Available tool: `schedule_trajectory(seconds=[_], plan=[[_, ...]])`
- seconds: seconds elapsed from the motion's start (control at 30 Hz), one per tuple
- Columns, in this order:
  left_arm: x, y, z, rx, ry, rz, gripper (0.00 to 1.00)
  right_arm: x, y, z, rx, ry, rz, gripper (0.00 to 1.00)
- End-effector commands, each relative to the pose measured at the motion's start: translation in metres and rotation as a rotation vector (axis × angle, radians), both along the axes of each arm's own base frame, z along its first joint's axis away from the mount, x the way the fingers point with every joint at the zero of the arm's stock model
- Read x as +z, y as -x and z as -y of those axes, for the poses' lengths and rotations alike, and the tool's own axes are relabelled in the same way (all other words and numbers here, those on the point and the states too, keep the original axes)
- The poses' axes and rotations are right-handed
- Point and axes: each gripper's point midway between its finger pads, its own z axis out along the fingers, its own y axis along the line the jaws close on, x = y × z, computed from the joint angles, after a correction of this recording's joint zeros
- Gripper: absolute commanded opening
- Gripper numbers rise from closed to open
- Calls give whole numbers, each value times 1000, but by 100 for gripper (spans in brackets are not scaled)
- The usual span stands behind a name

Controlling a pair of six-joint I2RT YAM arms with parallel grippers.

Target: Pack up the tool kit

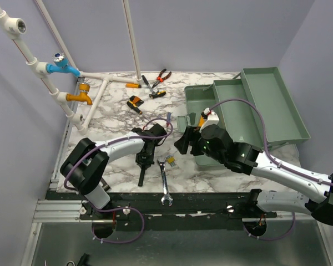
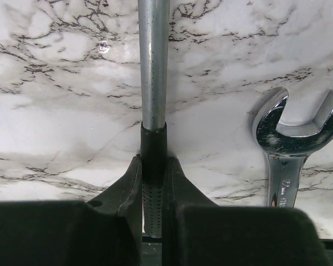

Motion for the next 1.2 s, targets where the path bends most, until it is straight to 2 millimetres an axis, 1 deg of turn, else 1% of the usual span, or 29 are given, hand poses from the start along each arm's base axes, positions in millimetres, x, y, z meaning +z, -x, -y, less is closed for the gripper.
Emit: schedule_trajectory(seconds=[0.0, 0.1, 0.2, 0.33, 0.4, 0.47, 0.57, 0.67, 0.77, 0.87, 1.0, 1.07, 1.17], plan=[[12, -5, 9, -11, 68, 76, 0, -13, 8, 0, 31, 15, -38, 77], [43, -18, 20, 18, 163, 201, 0, -22, 13, -3, 45, 7, -70, 77], [71, -28, 31, 35, 278, 307, 0, -29, 19, -11, 70, -33, -108, 76], [93, -35, 37, 59, 380, 379, 0, -41, 27, -30, 109, -117, -168, 76], [100, -37, 36, 72, 406, 411, 0, -47, 26, -38, 98, -150, -200, 76], [107, -38, 35, 83, 433, 447, 0, -50, 24, -45, 82, -182, -226, 76], [119, -40, 36, 96, 490, 509, 0, -43, 20, -51, 73, -223, -221, 75], [134, -40, 43, 82, 564, 542, 0, -27, 12, -44, 31, -245, -165, 75], [150, -39, 56, 64, 629, 532, 0, -5, -1, -23, -57, -226, -79, 75], [170, -40, 73, 67, 719, 513, 0, 17, -19, 15, -228, -147, 5, 75], [201, -44, 110, 42, 891, 478, 0, 53, -33, 64, -406, -52, 120, 73], [216, -48, 129, 22, 955, 461, 0, 67, -35, 86, -475, -8, 162, 72], [241, -54, 161, -9, 1024, 440, 0, 89, -35, 112, -543, 25, 221, 72]])
